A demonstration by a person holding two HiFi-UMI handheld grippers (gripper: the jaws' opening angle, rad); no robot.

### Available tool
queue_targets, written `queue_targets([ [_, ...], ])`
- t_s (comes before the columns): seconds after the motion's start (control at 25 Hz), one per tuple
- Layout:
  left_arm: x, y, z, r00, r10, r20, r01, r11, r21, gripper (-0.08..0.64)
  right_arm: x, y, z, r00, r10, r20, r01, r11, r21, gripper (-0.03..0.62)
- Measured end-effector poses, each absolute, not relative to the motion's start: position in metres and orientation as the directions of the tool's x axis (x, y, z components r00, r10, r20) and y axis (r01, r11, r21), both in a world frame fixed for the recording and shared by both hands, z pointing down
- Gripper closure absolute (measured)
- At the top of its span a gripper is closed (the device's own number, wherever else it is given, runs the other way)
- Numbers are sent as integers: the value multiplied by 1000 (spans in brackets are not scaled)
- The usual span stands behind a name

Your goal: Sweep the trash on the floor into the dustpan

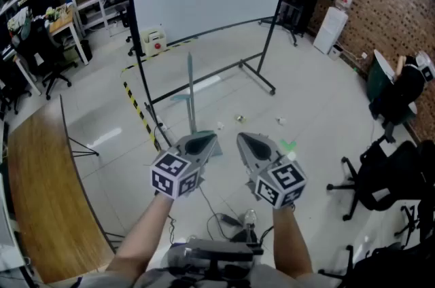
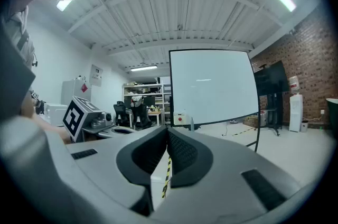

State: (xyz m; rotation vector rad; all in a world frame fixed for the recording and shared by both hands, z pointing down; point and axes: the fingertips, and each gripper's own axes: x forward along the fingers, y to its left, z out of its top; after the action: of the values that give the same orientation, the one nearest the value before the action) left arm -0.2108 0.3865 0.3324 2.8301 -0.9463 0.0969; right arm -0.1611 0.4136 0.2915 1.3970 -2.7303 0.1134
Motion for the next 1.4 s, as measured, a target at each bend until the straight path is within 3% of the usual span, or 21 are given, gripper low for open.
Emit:
queue_targets([
  [0.48, -141, 308, 343, 593, -791, 152, -805, -578, 134, 554, -78, 325, 292, -781, -615, 111, -622, 783, -32, 592],
  [0.84, -165, 273, 358, 470, -860, 199, -882, -453, 128, 554, -89, 280, 302, -842, -525, 121, -535, 843, -64, 592],
  [1.04, -196, 231, 369, 506, -840, 197, -862, -485, 145, 554, -121, 238, 311, -832, -538, 137, -549, 834, -62, 592],
  [1.4, -273, 147, 397, 604, -764, 226, -796, -588, 140, 554, -192, 164, 314, -718, -666, 203, -684, 729, -28, 592],
])
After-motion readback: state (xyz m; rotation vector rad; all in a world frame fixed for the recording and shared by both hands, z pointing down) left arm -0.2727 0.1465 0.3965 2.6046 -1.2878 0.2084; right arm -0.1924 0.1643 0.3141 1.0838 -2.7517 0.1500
